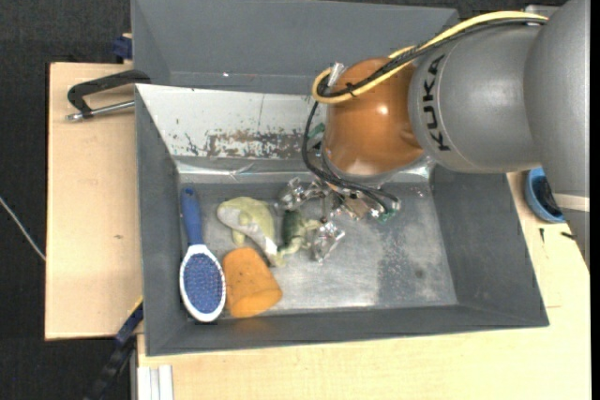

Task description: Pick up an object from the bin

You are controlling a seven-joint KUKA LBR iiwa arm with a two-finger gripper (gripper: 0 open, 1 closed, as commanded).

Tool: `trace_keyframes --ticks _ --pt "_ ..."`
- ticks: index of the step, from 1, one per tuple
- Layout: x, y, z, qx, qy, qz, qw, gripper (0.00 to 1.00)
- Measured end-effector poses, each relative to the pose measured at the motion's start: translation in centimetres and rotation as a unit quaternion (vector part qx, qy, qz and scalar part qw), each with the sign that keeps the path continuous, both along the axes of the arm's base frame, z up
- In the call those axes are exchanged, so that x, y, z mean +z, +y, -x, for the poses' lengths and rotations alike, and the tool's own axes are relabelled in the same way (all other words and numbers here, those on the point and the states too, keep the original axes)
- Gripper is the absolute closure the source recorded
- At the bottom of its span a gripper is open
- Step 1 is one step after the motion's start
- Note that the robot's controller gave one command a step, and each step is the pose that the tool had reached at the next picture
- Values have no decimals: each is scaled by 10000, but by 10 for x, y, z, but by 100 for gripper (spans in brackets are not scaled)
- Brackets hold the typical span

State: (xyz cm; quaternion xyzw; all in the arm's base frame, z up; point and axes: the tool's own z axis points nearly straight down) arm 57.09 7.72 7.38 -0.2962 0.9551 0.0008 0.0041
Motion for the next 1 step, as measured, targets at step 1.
trace_keyframes --ticks 1 --pt "157 -34 6 1380 -31 25 9904 100"
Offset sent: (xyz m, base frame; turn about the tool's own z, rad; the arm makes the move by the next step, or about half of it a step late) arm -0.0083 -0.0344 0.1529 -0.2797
